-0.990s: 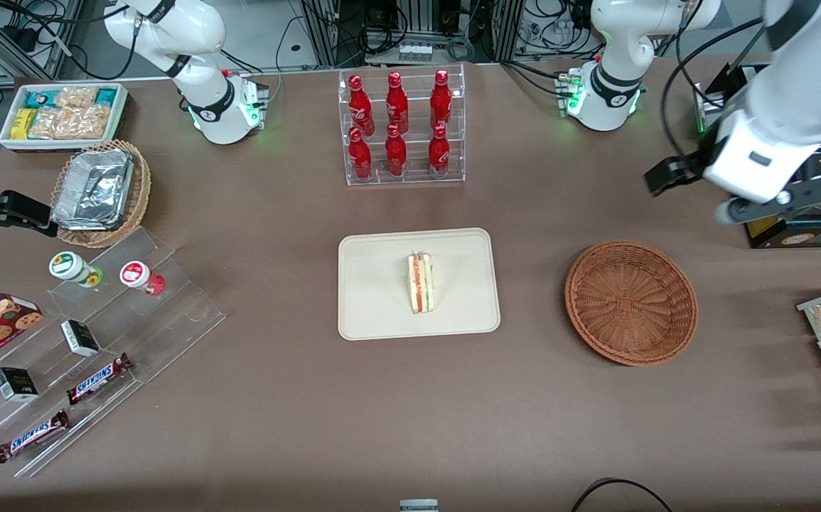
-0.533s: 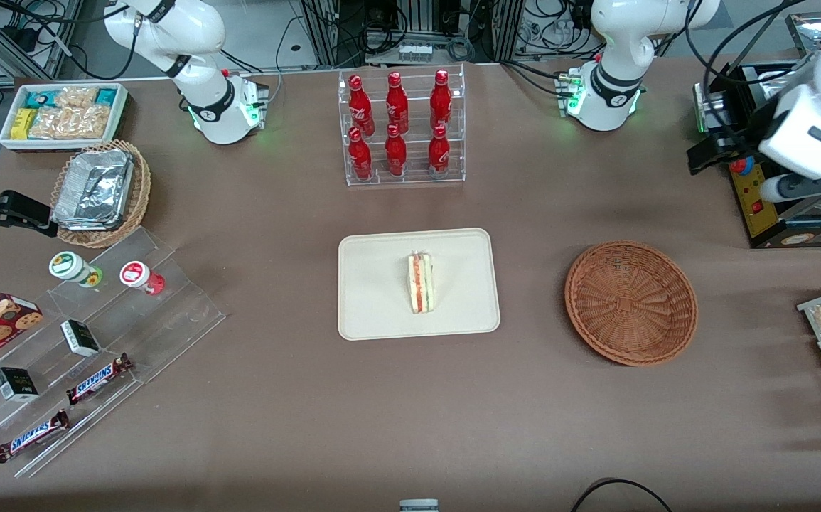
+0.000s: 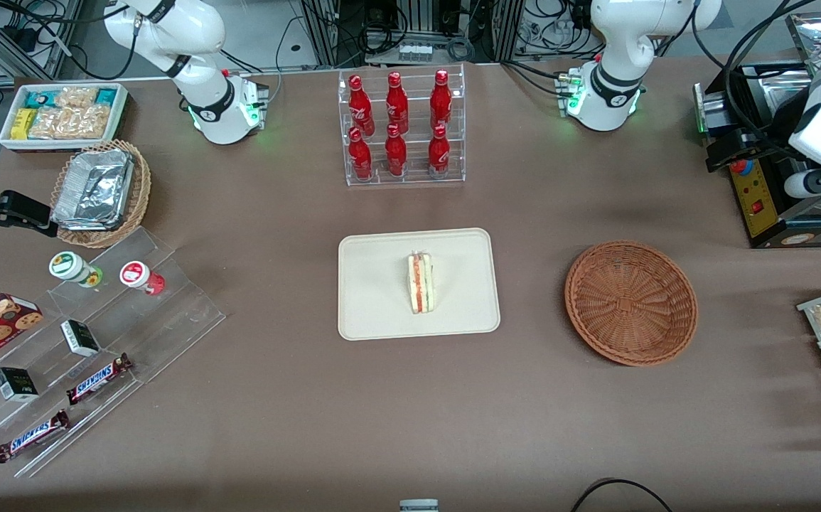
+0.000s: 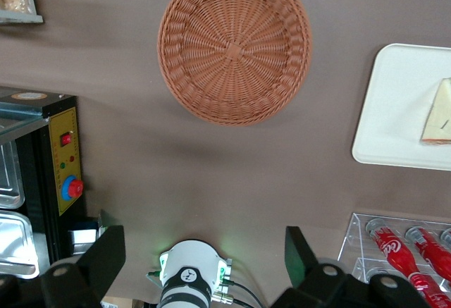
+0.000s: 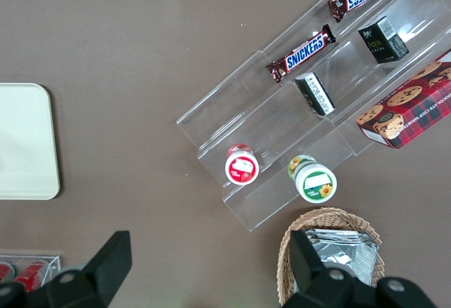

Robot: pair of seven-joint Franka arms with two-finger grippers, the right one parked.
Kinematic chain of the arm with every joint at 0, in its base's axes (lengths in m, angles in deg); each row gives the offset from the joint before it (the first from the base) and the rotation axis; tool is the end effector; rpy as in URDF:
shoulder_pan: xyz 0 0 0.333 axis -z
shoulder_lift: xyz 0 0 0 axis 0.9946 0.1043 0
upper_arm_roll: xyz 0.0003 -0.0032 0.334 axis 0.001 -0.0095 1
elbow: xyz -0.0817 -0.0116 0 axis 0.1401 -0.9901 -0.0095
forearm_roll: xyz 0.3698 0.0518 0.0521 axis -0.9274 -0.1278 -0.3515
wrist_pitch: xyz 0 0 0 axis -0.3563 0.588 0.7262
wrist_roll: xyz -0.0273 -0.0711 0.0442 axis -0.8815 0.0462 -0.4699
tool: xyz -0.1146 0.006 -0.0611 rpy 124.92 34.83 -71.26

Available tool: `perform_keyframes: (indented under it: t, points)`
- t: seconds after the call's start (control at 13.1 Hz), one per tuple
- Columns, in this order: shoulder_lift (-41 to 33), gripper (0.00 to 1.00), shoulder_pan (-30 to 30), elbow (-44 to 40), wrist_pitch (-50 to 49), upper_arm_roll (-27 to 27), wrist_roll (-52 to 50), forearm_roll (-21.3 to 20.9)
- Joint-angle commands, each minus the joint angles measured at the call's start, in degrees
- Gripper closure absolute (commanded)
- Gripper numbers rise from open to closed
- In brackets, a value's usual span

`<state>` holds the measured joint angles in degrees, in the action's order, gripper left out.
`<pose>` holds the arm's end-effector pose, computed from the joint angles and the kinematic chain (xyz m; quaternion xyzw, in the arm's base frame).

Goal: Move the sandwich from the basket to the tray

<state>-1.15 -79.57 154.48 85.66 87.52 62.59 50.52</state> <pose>0.4966 -0.0428 0.6411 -0.9932 -0.0649 0.0963 0.0126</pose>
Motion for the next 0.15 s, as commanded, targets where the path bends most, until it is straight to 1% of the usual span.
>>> perform_keyframes:
  t: [0.0, 0.08]
  points:
    - [1.9, 0.0, 1.1, -3.9, -1.1, 1.4, 0.4, 0.9]
    - [1.8, 0.0, 1.0, -3.7, -1.1, 1.4, 0.5, 0.8]
